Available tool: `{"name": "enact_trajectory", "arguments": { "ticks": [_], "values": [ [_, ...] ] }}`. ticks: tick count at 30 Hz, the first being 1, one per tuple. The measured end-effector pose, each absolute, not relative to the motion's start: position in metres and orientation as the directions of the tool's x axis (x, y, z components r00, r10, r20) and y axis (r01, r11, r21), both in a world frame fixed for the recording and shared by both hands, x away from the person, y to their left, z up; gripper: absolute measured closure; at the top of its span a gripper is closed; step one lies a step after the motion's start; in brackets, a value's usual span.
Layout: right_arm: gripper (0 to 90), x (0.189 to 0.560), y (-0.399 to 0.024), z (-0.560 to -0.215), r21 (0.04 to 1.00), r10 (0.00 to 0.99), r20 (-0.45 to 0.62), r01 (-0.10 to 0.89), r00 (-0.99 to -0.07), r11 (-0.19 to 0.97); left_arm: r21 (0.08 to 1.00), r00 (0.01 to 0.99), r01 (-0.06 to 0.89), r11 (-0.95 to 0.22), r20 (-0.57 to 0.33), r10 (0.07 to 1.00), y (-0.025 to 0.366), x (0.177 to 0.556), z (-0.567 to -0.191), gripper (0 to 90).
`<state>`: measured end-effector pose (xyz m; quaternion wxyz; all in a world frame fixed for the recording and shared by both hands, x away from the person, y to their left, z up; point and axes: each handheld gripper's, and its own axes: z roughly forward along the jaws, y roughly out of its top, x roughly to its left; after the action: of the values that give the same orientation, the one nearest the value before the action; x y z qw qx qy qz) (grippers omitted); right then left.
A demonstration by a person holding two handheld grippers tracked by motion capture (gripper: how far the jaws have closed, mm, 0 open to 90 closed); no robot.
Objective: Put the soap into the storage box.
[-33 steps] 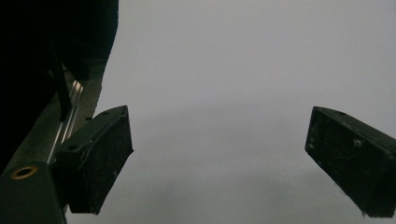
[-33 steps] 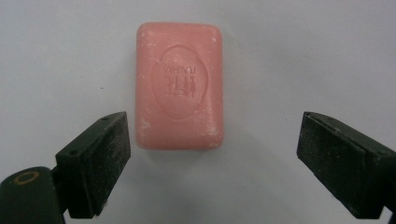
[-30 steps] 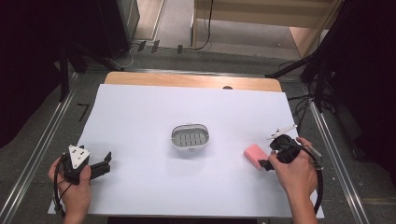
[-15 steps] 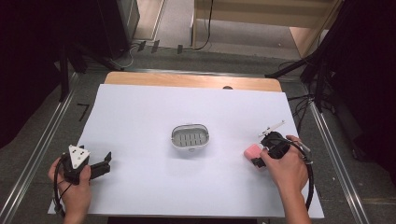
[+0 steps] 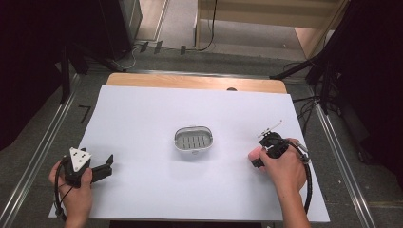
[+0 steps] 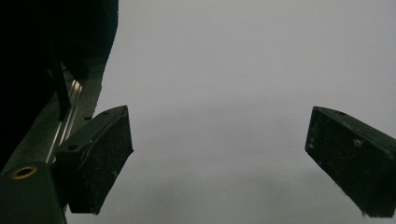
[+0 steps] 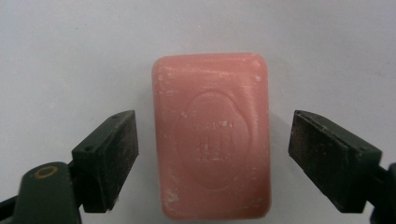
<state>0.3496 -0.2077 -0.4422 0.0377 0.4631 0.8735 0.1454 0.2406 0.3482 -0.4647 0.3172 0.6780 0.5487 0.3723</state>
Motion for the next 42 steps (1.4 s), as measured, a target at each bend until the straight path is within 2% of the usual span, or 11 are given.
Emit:
{"name": "enact_trajectory", "arguments": {
  "ticks": [5,8,10,16,28,42],
  "values": [
    [25.7,0.352,-0.206,-0.446,0.275,0.822,0.087,0.807,-0.562,0.523,0.838,0.121,0.508,-0.198,0.158,0.98,0.348,0.241,-0.465,8.0],
    [35.5,0.353,-0.205,-0.448,0.252,0.823,0.067,0.807,-0.565,0.534,0.838,0.123,0.508,-0.201,0.161,0.979,0.348,0.241,-0.465,8.0],
    [36.6,0.353,-0.204,-0.45,0.247,0.825,0.071,0.811,-0.56,0.53,0.837,0.122,0.509,-0.2,0.16,0.98,0.348,0.24,-0.465,8.0],
    [38.1,0.352,-0.203,-0.449,0.241,0.823,0.062,0.809,-0.564,0.536,0.838,0.123,0.508,-0.2,0.159,0.98,0.348,0.241,-0.465,8.0],
    [38.8,0.351,-0.2,-0.436,0.306,0.738,0.049,0.714,-0.673,0.63,0.836,0.121,0.513,-0.196,0.156,0.98,0.348,0.241,-0.465,8.0],
    [38.9,0.361,-0.178,-0.412,0.343,0.665,0.074,0.645,-0.744,0.683,0.833,0.116,0.518,-0.192,0.153,0.981,0.348,0.241,-0.464,8.0]
  ]
}}
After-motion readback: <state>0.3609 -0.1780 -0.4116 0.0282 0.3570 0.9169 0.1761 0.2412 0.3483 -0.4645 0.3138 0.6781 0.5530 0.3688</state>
